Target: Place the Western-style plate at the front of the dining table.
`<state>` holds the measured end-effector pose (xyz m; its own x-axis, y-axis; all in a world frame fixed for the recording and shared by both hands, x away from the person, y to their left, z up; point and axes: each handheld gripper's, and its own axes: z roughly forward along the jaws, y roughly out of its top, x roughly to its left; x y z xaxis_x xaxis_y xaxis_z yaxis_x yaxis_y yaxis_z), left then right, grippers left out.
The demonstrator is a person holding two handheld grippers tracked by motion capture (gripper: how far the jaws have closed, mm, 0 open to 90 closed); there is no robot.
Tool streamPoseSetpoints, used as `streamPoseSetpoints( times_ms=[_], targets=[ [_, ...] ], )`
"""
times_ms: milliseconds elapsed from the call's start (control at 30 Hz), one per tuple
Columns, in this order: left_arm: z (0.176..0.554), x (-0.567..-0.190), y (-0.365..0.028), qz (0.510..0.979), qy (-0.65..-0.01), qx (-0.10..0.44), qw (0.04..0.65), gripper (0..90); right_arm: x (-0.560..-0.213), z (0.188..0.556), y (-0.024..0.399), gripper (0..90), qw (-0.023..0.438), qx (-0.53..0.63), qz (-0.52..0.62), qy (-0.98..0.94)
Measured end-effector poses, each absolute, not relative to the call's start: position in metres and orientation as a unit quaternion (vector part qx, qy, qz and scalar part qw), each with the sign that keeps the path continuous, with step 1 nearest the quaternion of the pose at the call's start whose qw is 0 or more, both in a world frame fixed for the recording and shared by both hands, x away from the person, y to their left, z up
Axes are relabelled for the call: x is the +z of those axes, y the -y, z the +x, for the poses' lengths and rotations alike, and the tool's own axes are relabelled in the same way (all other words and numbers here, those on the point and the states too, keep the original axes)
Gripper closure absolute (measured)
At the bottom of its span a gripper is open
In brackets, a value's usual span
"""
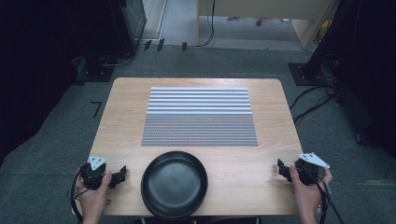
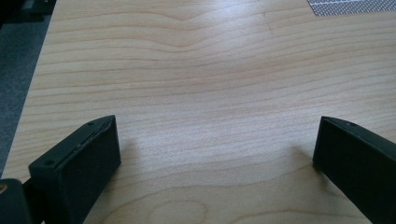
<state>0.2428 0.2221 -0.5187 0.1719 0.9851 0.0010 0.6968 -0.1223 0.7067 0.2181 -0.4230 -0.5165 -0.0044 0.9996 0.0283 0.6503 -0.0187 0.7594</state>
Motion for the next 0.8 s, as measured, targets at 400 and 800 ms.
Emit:
streamPoseSetpoints(
  times_ms=[400,800],
  targets=[
    [0.240,-0.512,-0.226,0.691,-0.611,0.226,0.314,0.5,-0.506,0.216,0.406,12.9,0.282,0.326,0.632,-0.644],
    [0.233,-0.492,-0.214,0.682,-0.600,0.217,0.358,0.5,-0.496,0.214,0.390,13.2,0.267,0.359,0.623,-0.642]
  ],
)
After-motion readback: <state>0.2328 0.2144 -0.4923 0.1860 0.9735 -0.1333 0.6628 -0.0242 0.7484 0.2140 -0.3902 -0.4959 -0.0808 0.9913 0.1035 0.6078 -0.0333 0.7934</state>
